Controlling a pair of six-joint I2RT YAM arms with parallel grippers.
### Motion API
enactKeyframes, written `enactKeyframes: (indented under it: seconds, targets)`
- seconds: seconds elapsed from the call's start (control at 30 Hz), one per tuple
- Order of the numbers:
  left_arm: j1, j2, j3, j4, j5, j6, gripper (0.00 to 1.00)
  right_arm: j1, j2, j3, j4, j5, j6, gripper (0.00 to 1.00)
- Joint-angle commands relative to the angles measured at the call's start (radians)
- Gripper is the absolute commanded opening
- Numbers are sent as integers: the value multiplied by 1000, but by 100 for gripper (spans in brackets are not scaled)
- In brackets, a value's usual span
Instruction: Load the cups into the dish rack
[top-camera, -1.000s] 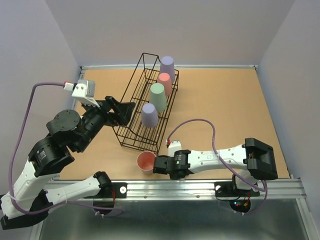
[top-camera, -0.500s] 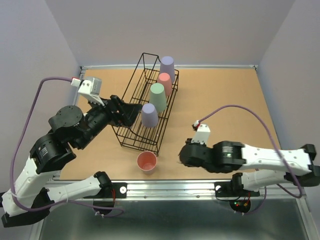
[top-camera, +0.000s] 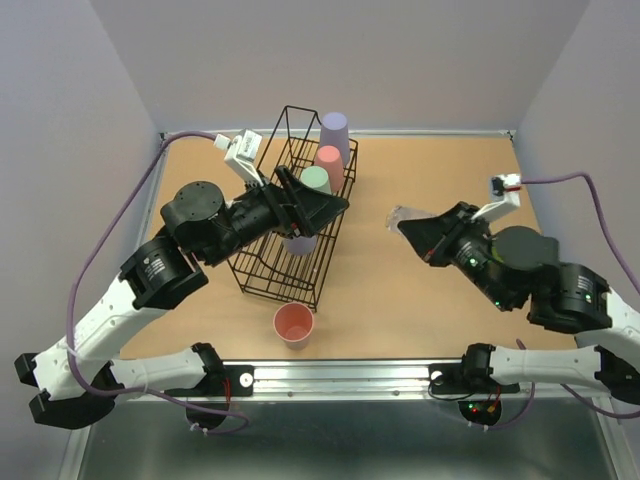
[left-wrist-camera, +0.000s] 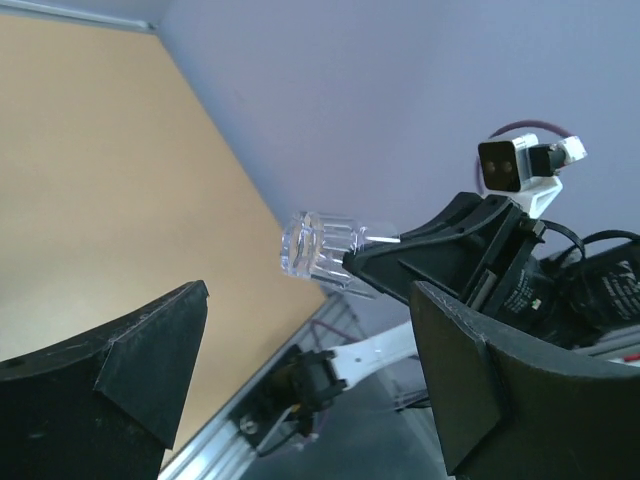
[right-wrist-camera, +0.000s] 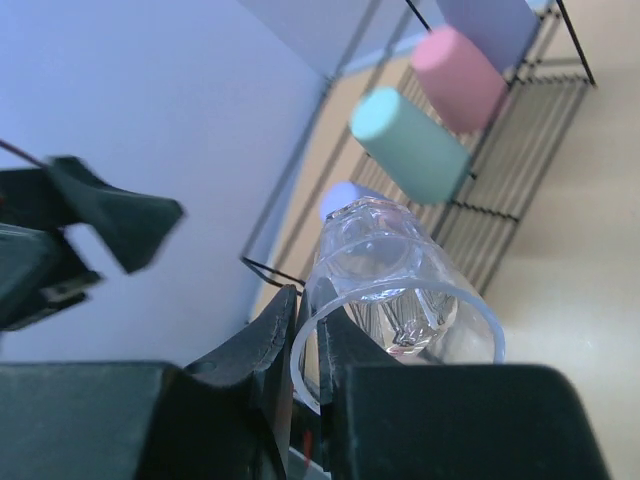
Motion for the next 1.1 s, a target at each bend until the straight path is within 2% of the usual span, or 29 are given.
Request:
enactKeyframes:
  seconds: [0.0,0.13,0.3,0.5,1.07]
  targets:
    - [-5,3,-61,246,113,-184,92,-1,-85,-5,331,31,-156,0]
    - [-5,-27,-170,470,124,-314,92,1,-70,35,410,-39,-190,0]
    - [-5,-9,-202,524,131,-380,92,1,-42,47,482,-151,-195,0]
    - [-5,17,-254,679,151,-448,92,1,-18,44,528,-204,-192,0]
    - [-6,84,-230,731,162,-439,93,1,-15,-24,614,-267,-141,1]
